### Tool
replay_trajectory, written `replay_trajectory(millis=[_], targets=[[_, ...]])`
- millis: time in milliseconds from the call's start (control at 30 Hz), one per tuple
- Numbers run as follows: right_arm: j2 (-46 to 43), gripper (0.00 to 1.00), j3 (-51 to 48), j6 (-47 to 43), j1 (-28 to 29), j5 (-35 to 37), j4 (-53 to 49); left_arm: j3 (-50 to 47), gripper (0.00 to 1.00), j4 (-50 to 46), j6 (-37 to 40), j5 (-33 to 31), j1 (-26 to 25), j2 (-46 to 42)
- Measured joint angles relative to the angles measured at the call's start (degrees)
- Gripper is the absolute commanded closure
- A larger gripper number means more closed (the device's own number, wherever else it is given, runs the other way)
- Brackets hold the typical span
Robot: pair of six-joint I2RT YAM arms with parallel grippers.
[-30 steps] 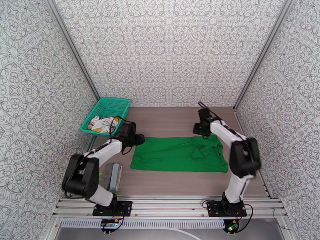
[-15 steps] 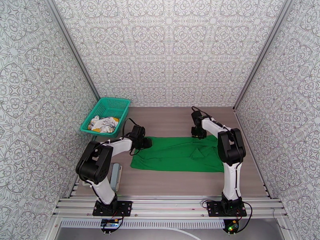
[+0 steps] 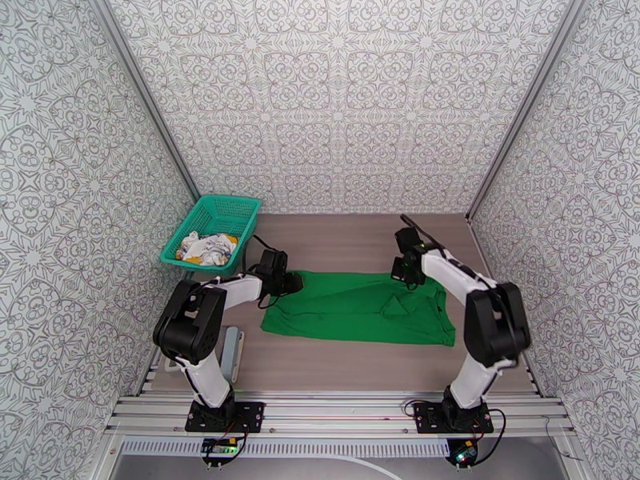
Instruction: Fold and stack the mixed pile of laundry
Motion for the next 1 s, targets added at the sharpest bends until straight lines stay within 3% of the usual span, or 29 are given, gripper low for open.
replay_trajectory(millis=[67,367,667,800,1000], targets=[[-3.3,1.0,-4.9,2.8,0.0,-1.0,2.3,0.0,0.57,0.2,0.0,0.1,0.1,0.1],[-15.0,0.73,-27.1,16.0,3.0,-3.3,14.9,-0.4,0.56,1.4,0.0,1.3,0.6,0.2],[-27.9,0.33,-25.4,14.0,3.0,-1.0,7.7,-0.5,0.56,1.8,0.0,1.6,0.9,0.2],[-27.4,0.33,-18.8,7.1,-4.5,-1.8,1.9,-0.5,0.56,1.8,0.0,1.6,0.9,0.2],[-13.6,0.44,-8.3,-4.3,-15.9,-7.5,-0.3,-0.5,0.56,1.8,0.0,1.8,0.9,0.2]])
